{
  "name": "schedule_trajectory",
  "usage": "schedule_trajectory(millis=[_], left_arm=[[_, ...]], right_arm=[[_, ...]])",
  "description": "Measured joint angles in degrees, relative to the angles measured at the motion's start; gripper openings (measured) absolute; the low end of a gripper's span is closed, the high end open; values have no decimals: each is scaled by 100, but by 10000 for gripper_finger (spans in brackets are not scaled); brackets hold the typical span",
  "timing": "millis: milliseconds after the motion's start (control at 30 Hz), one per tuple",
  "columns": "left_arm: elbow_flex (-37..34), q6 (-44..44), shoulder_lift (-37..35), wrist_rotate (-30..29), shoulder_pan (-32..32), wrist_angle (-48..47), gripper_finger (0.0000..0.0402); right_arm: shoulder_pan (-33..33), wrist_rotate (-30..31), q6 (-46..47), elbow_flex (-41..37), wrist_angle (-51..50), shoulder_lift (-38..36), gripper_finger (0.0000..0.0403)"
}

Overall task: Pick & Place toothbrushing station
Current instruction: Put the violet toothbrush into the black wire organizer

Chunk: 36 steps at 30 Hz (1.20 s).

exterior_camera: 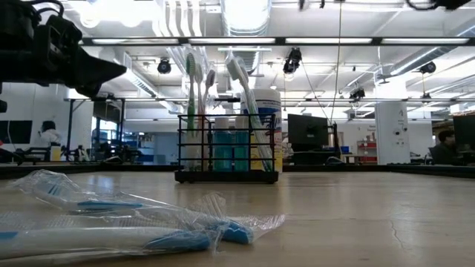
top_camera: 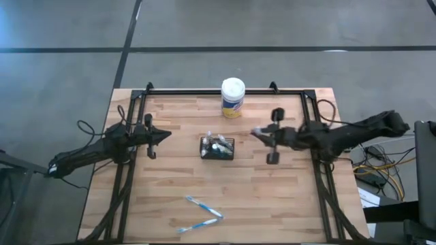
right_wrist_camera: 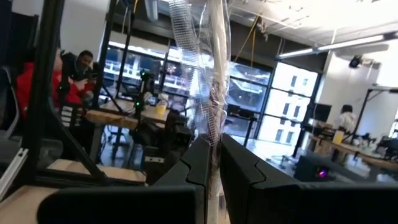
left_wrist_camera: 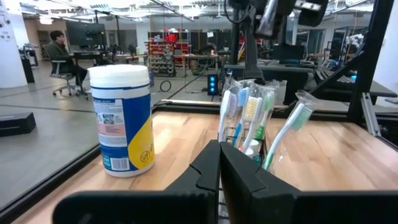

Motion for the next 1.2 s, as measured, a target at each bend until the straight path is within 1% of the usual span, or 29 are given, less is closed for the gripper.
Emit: schedule_trajectory(millis=[100,200,300,367,533,667,800,900,1000,1200], left_arm=[[0,0,0,0,0,-53,14],[0,2,0,1,0,-82,14],[0,6,0,1,0,-96,14],[0,7,0,-1,0,-99,14],[0,4,0,-1,0,-96,14],[0,-64,0,-1,0,-99,14],[0,-98,0,-1,0,-103,14],[0,-113,0,-1,0,-111,14],[0,-140,0,-1,0,-117,14],[0,-168,0,-1,0,-147,14]], right_arm=[[-519,-525,340,-222,772,491,18],[-904,-804,701,-494,1647,1017,18],[-1135,-1068,1032,-673,2463,1564,18],[-1210,-1125,1200,-682,2824,1944,18],[-1290,-1123,1307,-560,3215,2765,18],[-1332,-1121,1411,-485,3542,3250,18],[-1341,-1119,1409,-552,4199,3633,18],[-1363,-1099,1454,-600,4459,3957,18],[-1378,-1088,1556,-597,4659,4196,18],[-1376,-1073,1582,-605,4629,4407,18]])
